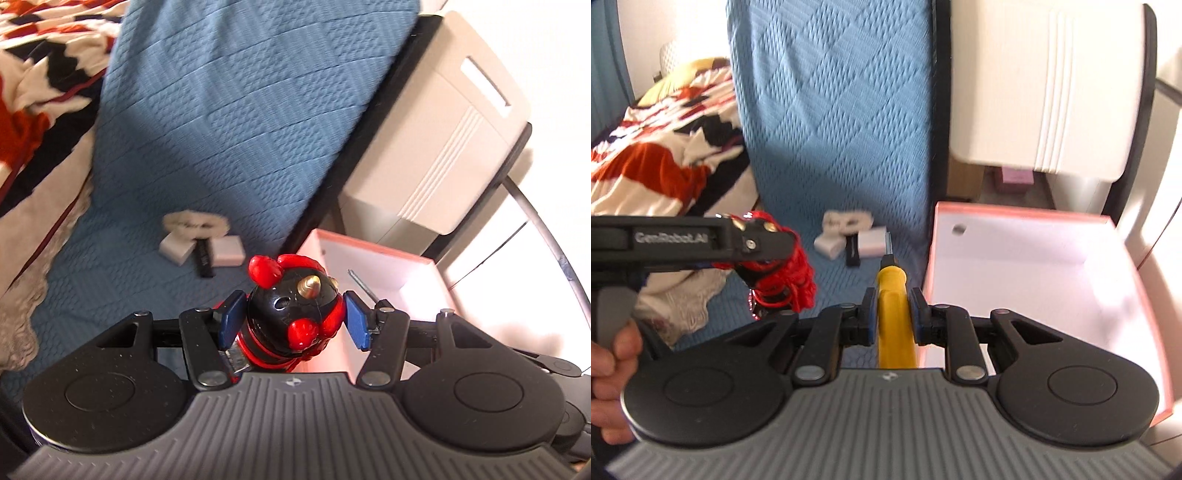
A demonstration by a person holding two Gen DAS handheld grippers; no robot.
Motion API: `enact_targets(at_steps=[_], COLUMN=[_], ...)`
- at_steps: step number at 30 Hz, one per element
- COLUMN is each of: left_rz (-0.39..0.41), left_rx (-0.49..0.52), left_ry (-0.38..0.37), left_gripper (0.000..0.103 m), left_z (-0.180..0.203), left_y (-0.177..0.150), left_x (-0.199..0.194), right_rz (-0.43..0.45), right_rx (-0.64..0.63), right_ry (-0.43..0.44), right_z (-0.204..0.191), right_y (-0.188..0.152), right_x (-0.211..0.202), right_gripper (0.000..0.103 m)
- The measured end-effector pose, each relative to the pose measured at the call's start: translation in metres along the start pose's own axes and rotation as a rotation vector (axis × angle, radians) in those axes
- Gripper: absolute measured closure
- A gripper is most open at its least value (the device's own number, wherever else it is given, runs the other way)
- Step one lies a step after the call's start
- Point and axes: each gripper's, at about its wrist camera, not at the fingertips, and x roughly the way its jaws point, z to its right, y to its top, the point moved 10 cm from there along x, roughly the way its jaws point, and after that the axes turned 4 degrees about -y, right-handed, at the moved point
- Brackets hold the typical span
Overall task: Organize rigid objects
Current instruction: 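Lower both held objects into the pink box and open both tools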
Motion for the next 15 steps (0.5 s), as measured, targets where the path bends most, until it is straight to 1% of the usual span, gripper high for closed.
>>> enact_targets(at_steps=[3, 4, 5, 7, 12, 15], left_rz=[0.009, 0.011, 0.035, 0.035, 0.007, -0.004], left_rx=[0.024, 0.027, 0.03, 0.043, 0.061, 0.035], left_ry=[-0.013, -0.022, -0.021, -0.029, -0.053, -0.053], left_gripper=[0.04, 0.04, 0.04, 0.04, 0.04, 0.04], left_z=[0.025, 0.033, 0.04, 0.056, 0.087, 0.094], left_y=[0.006, 0.007, 0.009, 0.008, -0.01, -0.023], left_x=[0.009, 0.012, 0.015, 0.024, 0.052, 0.073], right_rz=[0.028, 0.035, 0.039, 0.038, 0.005, -0.034], right_rx=[0.004, 0.007, 0.01, 0.019, 0.051, 0.079], right_ry=[-0.018, -0.022, -0.024, -0.036, -0.075, -0.114], right_z=[0.016, 0.023, 0.03, 0.046, 0.089, 0.117], right_y=[0.011, 0.013, 0.014, 0.013, -0.001, -0.022], right_x=[-0.005, -0.006, -0.008, -0.009, 0.003, 0.014], right_gripper=[0.081, 0.081, 0.081, 0.081, 0.081, 0.081])
